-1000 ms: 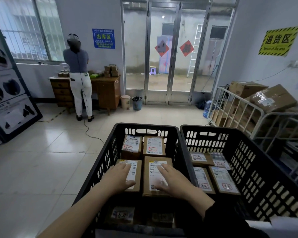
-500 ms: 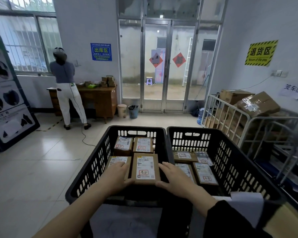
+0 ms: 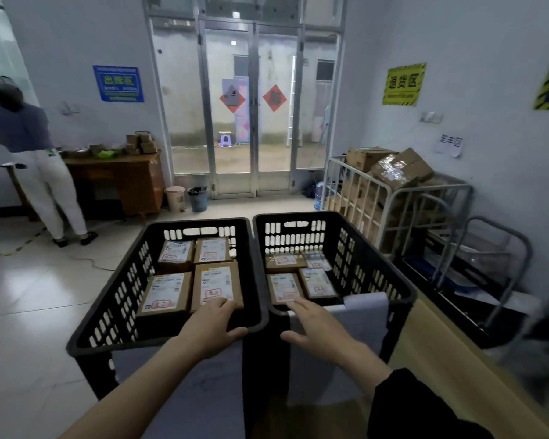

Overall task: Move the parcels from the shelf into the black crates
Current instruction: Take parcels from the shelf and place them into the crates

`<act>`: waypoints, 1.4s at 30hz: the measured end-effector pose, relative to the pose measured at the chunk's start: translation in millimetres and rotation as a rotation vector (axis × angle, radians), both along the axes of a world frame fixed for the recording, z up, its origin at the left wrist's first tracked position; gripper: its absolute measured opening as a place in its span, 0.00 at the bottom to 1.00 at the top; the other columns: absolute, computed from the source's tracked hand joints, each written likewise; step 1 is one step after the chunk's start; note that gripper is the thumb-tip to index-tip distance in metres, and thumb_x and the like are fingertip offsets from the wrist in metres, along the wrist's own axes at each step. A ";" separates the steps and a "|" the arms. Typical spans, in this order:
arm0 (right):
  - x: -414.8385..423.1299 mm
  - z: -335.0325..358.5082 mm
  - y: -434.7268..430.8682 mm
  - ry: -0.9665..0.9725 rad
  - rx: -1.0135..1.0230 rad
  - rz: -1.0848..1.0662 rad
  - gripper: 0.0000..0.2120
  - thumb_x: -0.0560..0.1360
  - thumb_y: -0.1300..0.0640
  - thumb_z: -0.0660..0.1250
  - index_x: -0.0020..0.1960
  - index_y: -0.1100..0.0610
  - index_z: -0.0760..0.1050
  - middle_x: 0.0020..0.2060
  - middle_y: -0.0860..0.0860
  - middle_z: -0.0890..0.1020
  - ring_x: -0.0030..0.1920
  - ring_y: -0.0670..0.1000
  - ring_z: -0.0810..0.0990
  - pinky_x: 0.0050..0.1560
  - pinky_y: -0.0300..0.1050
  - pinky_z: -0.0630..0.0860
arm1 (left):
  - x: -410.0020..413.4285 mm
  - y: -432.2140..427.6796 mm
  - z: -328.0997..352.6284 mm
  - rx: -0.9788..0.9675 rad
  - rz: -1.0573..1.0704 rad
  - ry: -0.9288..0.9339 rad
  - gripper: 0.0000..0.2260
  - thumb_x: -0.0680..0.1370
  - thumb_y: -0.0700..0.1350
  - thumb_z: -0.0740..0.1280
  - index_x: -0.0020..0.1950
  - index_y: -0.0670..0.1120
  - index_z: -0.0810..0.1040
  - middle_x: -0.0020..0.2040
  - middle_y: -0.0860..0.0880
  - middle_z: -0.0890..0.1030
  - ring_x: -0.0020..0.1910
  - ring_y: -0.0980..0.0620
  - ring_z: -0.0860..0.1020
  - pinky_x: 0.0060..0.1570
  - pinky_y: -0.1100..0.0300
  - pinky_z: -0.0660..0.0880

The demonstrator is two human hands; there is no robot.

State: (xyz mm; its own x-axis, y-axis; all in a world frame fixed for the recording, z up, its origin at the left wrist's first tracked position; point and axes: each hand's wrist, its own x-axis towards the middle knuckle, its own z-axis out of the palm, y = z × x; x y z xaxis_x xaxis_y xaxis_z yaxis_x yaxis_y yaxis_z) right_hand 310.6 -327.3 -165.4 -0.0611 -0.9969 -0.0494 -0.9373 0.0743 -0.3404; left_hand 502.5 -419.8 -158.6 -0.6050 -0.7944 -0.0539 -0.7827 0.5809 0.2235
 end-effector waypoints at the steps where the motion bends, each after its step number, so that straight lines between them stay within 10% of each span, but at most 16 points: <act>1: -3.4 -1.5 9.3 0.002 -0.005 -0.033 0.32 0.77 0.44 0.61 0.76 0.55 0.55 0.75 0.50 0.58 0.74 0.50 0.57 0.72 0.44 0.57 | -6.7 5.4 -1.4 0.002 -0.020 0.010 0.28 0.76 0.58 0.62 0.72 0.48 0.62 0.70 0.48 0.67 0.68 0.50 0.66 0.64 0.58 0.67; 42: 47.7 42.2 619.9 0.010 -0.088 -1.273 0.32 0.78 0.44 0.59 0.76 0.55 0.52 0.76 0.51 0.55 0.75 0.50 0.54 0.75 0.45 0.54 | -169.3 493.9 32.0 0.020 -1.141 0.136 0.30 0.77 0.59 0.61 0.74 0.45 0.60 0.73 0.46 0.65 0.73 0.47 0.61 0.70 0.55 0.62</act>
